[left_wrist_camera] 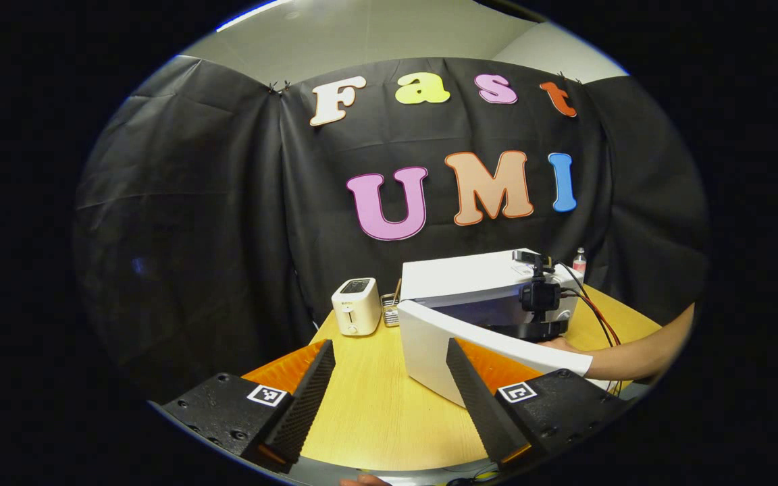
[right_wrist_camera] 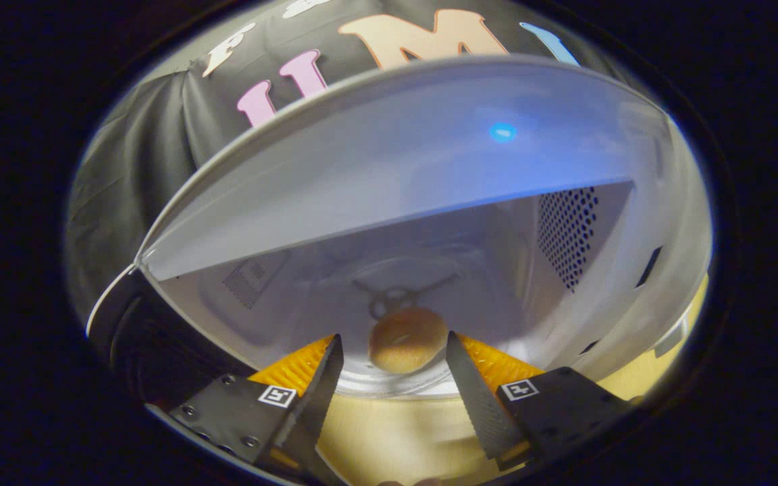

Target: Open the microwave oven with the left hand, put the food in, and close the microwave oven.

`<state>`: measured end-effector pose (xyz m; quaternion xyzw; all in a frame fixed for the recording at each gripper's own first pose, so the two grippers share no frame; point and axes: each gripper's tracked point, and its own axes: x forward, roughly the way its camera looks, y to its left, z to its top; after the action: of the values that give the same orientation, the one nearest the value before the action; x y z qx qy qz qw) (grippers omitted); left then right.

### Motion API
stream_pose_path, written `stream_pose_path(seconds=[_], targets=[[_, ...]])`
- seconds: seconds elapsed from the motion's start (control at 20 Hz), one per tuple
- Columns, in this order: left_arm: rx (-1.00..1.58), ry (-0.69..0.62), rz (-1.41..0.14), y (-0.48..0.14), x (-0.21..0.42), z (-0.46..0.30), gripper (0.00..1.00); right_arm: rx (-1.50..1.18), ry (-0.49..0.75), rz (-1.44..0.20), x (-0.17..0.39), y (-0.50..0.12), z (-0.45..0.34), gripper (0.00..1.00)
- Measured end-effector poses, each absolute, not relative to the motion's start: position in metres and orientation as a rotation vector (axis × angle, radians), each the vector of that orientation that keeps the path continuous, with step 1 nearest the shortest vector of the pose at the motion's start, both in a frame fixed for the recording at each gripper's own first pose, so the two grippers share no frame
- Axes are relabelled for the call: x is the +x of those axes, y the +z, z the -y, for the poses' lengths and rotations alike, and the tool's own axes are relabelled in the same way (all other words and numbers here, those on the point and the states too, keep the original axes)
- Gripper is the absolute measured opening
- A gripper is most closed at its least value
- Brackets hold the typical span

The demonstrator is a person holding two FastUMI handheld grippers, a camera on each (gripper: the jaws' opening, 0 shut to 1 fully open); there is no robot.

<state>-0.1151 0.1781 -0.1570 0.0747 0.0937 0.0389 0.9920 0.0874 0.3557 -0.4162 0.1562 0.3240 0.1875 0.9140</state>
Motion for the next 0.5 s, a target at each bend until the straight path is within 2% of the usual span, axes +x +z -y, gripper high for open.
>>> stream_pose_path(seconds=[0.05,0.1,0.15,0.3,0.5], targets=[[0.145,0.073,-0.186,-0.157,-0.114,-0.175,1.00,0.309,0.394,-0.660,0.084,-0.413,-0.353,0.93],[0.139,0.066,-0.185,-0.157,-0.115,-0.172,1.00,0.301,0.400,-0.656,0.082,-0.410,-0.351,0.84],[0.135,0.061,-0.183,-0.157,-0.115,-0.169,0.98,0.297,0.408,-0.651,0.080,-0.407,-0.349,0.84],[0.127,0.045,-0.174,-0.156,-0.115,-0.161,1.00,0.286,0.421,-0.637,0.077,-0.396,-0.340,0.84],[0.097,0.032,-0.169,-0.157,-0.115,-0.154,0.98,0.260,0.445,-0.622,0.065,-0.382,-0.326,0.84]])
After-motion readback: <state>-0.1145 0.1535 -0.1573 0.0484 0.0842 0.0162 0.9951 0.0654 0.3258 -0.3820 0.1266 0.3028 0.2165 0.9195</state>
